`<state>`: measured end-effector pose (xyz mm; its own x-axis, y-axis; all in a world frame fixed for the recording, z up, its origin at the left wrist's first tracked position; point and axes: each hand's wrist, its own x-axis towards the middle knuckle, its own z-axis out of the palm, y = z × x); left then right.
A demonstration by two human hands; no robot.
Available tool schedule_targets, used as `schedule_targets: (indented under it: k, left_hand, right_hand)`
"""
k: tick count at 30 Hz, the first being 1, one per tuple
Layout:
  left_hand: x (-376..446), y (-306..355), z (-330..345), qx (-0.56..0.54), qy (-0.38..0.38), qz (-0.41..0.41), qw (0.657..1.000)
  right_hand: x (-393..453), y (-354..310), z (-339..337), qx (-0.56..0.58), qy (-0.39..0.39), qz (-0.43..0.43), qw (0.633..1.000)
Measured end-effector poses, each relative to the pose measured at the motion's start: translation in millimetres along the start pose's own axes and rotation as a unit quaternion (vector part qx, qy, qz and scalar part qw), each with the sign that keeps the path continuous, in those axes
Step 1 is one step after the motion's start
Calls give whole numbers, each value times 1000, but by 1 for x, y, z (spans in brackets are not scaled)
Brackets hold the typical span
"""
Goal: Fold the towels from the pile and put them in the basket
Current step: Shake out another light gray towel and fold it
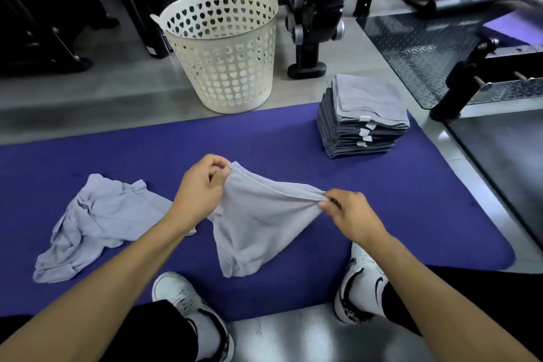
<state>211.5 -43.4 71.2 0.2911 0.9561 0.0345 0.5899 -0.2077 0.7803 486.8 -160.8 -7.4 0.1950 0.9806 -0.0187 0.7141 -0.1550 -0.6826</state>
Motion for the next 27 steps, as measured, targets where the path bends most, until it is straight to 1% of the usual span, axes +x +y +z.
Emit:
schedule_targets:
  k: [3,6,8,10,12,14,16,19,20,22,23,25,26,27]
  left_hand:
    - [4,13,-11,-2,-30,-9,1000]
    - [11,23,-20,-20,-44,-42,998]
    - [15,30,-25,-78,-38,-61,994]
    - [17,39,-29,-136,-20,-63,989]
    - [17,47,-29,-158,5,-39,987]
    - [13,53,-28,-133,11,3,991]
    - [8,57,-25,-87,8,30,996]
    - [2,60,-24,-82,60,36,994]
    - [0,61,-25,-75,67,41,994]
    - [-2,61,-28,-15,49,50,997]
    - [-2,59,-29,3,51,41,998]
    - [-3,56,-32,-12,75,10,997]
    - [-3,54,-32,-17,72,-1,997]
    - [-4,53,-32,-19,49,-7,999]
  right_hand:
    - [9,-17,-34,10,30,-18,999]
    - [19,-41,-73,0,18,-56,998]
    - [21,-58,-99,-12,14,-92,996]
    - [20,-75,-121,-27,24,-121,992]
    - [19,-86,-135,-18,64,-128,990]
    - [17,-93,-143,-11,104,-127,986]
    - [13,-97,-145,5,108,-108,988]
    - [8,-98,-149,36,128,-54,990]
    - [7,-100,-149,17,116,-50,992]
    - [2,-105,-147,-15,65,-51,996]
    - [1,-106,-144,-12,58,-51,997]
    - [0,-106,-138,3,79,-49,996]
    - [-1,-106,-136,5,82,-48,995]
    - [0,-107,-133,5,70,-47,996]
